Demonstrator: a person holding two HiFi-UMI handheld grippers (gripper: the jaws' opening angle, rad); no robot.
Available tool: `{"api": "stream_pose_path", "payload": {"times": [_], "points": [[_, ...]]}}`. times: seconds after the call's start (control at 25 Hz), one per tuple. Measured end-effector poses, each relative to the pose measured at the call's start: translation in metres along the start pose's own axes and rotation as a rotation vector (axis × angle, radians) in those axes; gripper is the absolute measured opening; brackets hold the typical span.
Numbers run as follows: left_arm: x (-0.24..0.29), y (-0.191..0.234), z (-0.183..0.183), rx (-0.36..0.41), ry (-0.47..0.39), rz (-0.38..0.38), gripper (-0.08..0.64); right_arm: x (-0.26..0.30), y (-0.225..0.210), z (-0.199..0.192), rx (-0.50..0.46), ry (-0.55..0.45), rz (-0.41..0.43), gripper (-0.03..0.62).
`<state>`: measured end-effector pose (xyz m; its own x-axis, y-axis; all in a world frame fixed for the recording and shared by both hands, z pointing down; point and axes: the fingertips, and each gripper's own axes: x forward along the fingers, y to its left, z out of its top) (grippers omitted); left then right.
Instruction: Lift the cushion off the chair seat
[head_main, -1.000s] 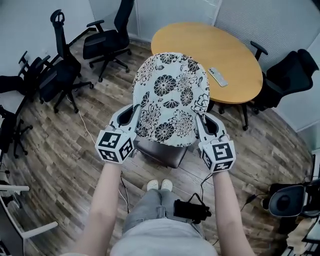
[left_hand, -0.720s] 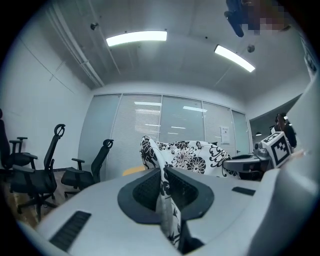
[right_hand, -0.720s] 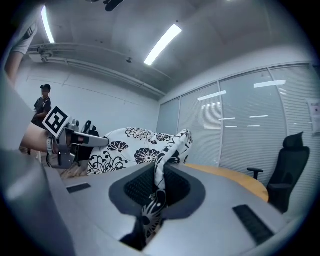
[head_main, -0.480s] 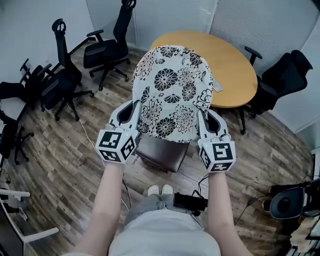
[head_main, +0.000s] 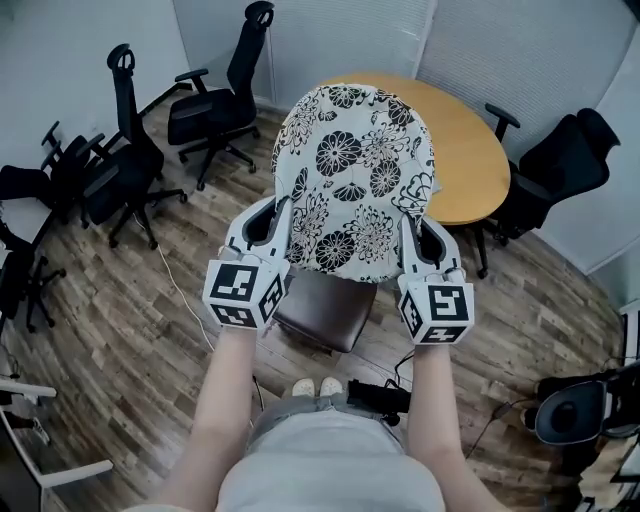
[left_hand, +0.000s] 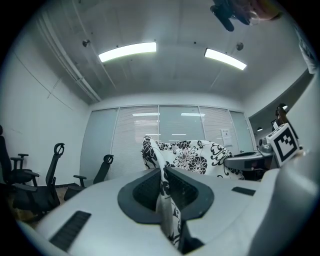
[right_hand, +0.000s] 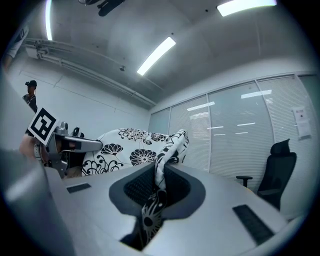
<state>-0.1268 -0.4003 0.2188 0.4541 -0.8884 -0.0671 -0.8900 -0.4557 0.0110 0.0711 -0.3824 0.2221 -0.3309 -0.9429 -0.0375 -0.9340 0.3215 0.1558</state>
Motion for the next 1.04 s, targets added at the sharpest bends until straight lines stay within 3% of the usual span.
{"api": "stream_pose_path", "payload": {"times": [0.36, 0.8, 1.04], "points": [[0.009, -0.018, 0.019, 0.056, -0.026, -0.011, 0.032, 0.002, 0.001, 0.016, -0.013, -0.032, 0.010, 0.051], [-0.008, -0.017, 0.022, 0.044, -0.065, 0.038, 0.032, -0.007, 0.012, 0.020, -0.046, -0.060, 0.006, 0.051], [0.016, -0.027, 0.035, 0.055, -0.063, 0.051, 0.034, 0.006, -0.012, 0.027, -0.050, -0.058, 0.020, 0.051]]}}
